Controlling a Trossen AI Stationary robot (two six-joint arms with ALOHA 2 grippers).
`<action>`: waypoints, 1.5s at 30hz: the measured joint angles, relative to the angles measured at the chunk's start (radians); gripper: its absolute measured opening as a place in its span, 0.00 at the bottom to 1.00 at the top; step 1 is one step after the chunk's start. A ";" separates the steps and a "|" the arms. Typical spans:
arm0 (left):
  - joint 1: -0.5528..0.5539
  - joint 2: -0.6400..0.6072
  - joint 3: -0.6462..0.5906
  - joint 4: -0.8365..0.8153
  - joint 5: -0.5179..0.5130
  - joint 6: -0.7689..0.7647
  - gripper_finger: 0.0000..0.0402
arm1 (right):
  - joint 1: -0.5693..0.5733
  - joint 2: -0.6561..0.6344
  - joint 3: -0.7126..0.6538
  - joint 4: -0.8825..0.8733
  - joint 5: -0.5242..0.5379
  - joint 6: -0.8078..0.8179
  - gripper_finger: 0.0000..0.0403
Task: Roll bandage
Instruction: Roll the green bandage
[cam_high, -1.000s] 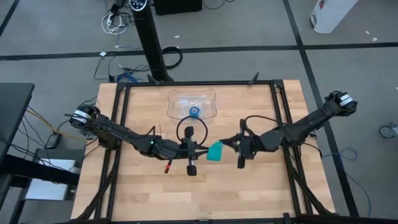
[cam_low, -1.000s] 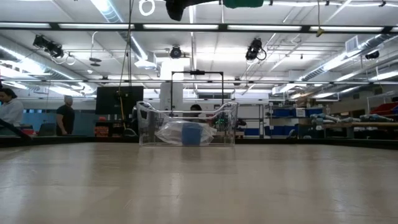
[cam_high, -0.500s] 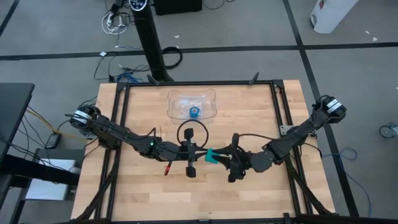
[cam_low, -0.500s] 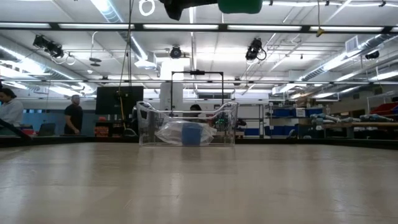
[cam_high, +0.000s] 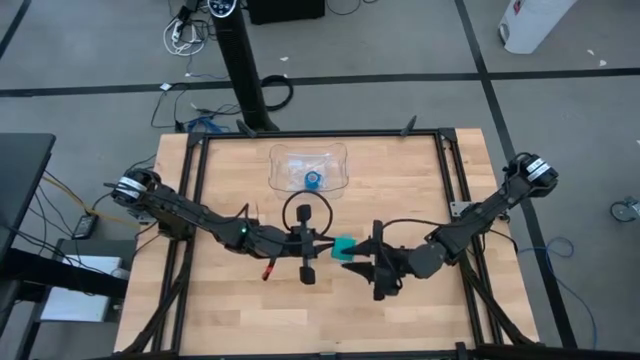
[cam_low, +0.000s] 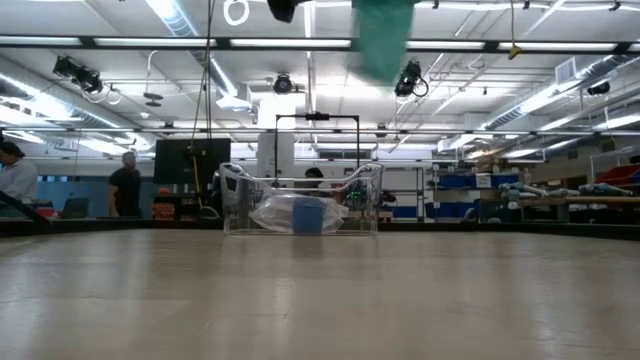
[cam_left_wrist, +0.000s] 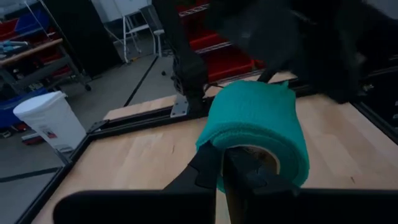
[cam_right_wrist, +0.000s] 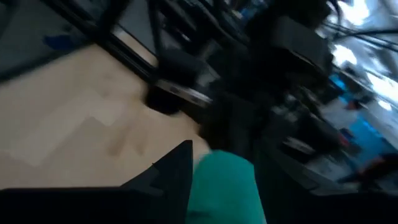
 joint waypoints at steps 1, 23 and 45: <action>-0.001 -0.004 0.000 0.000 0.000 0.005 0.04 | 0.001 -0.001 0.002 -0.010 0.000 0.022 0.40; -0.006 -0.008 0.000 0.046 -0.030 0.040 0.04 | 0.154 0.082 -0.067 0.119 0.102 0.706 0.37; -0.033 -0.011 -0.001 0.078 -0.032 0.020 0.04 | 0.046 0.285 -0.250 0.612 0.207 0.663 0.37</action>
